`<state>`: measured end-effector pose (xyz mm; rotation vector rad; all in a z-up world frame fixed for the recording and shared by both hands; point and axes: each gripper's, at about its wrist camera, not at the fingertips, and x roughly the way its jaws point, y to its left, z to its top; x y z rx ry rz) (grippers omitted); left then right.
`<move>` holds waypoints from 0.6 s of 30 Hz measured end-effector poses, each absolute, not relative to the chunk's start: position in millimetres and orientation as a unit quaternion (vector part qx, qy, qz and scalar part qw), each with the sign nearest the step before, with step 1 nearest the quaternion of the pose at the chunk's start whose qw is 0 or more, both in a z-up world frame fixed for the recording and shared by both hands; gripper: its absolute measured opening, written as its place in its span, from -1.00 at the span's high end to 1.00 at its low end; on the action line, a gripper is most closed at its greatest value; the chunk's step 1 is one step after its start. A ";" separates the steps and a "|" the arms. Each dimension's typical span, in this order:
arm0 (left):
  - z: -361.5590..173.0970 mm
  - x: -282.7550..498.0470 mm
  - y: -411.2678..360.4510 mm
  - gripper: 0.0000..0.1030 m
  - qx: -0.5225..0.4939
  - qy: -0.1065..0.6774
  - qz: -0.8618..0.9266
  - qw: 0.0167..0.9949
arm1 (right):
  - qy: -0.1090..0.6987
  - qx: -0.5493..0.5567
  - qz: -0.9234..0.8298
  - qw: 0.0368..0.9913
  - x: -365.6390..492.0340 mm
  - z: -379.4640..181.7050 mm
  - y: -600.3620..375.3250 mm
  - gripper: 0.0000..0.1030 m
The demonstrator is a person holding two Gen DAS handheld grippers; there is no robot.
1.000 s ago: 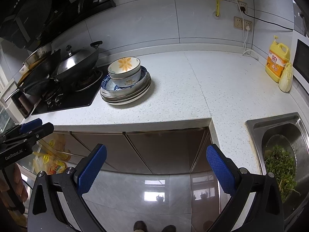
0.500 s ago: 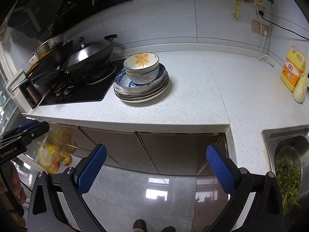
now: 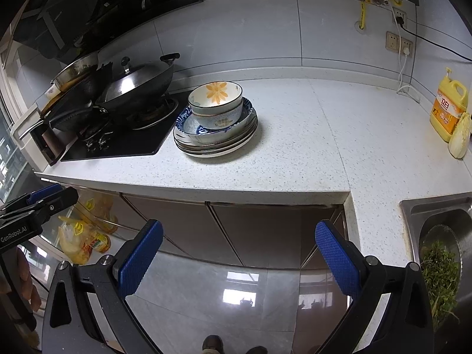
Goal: Organize plates and bowls
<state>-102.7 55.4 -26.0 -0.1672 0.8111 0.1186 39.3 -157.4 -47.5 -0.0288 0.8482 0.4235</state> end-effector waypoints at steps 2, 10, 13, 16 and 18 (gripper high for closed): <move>-25.6 -102.9 54.2 -0.26 -0.081 0.393 0.056 0.914 | 0.409 -0.013 0.203 0.890 39.5 -47.5 -159.4 -0.97; -25.6 -105.3 47.7 -0.26 -0.075 0.394 0.051 0.915 | 0.407 -0.012 0.196 0.892 37.7 -45.8 -163.2 -0.97; -25.3 -106.2 46.5 -0.26 -0.077 0.393 0.049 0.915 | 0.408 -0.012 0.196 0.892 36.7 -45.8 -164.3 -0.97; -24.6 -106.7 45.4 -0.26 -0.076 0.392 0.047 0.916 | 0.408 -0.012 0.195 0.892 35.9 -45.4 -165.8 -0.97; -24.5 -107.3 45.3 -0.26 -0.076 0.392 0.047 0.915 | 0.407 -0.012 0.194 0.893 34.9 -45.2 -166.4 -0.97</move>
